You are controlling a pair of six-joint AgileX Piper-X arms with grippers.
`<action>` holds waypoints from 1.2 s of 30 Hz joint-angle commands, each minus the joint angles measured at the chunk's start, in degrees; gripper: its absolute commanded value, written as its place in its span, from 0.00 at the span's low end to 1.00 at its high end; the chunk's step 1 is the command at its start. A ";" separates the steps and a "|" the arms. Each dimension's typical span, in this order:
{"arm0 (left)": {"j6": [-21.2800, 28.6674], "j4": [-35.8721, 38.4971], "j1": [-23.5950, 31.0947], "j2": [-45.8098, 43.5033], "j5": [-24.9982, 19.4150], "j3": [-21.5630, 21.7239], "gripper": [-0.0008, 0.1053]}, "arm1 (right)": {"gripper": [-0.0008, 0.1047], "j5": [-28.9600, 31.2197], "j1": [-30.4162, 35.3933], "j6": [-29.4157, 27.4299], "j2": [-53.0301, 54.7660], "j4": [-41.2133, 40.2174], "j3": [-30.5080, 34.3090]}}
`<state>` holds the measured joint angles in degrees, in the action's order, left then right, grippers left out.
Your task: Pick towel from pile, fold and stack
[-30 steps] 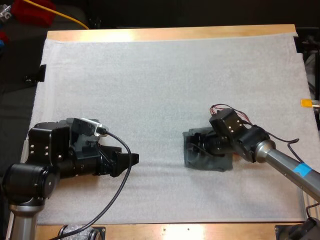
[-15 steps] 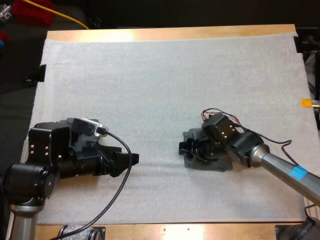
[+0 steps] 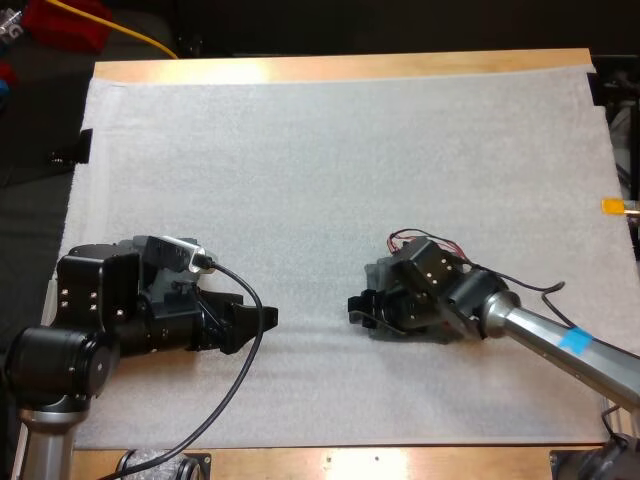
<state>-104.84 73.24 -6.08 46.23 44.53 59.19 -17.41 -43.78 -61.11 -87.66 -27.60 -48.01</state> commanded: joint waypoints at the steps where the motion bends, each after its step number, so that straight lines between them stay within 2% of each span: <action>1: -0.32 0.23 -0.19 0.04 0.84 -0.01 0.62 | 0.60 0.61 -0.03 -1.09 2.17 -2.07 -0.36; 7: -0.32 0.23 -0.19 0.04 2.18 -0.01 0.62 | 0.60 7.70 -0.03 -6.17 9.25 -10.89 -0.36; 11: -0.28 0.23 -0.19 0.04 2.17 -0.01 0.62 | 0.60 10.10 -0.03 -7.97 14.74 -15.61 -0.36; 27: 0.61 0.23 -0.19 0.04 2.17 -0.01 0.62 | 0.60 9.79 -0.03 -7.06 37.50 -20.22 -0.36; 31: 0.81 0.23 -0.19 0.04 2.17 -0.01 0.62 | 0.60 7.98 -0.03 -7.18 41.45 -22.19 -0.36; 33: 0.85 0.20 -0.19 0.04 2.17 -0.01 0.62 | 0.63 7.36 -0.03 -7.18 42.74 -22.20 -0.36; 36: 0.96 -0.29 -0.19 0.04 1.48 -0.01 0.62 | 0.72 6.92 -0.03 -7.18 44.70 -22.33 -0.36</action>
<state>-104.28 73.18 -6.08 46.23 45.74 59.19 -9.78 -43.78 -68.18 -43.51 -49.53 -48.01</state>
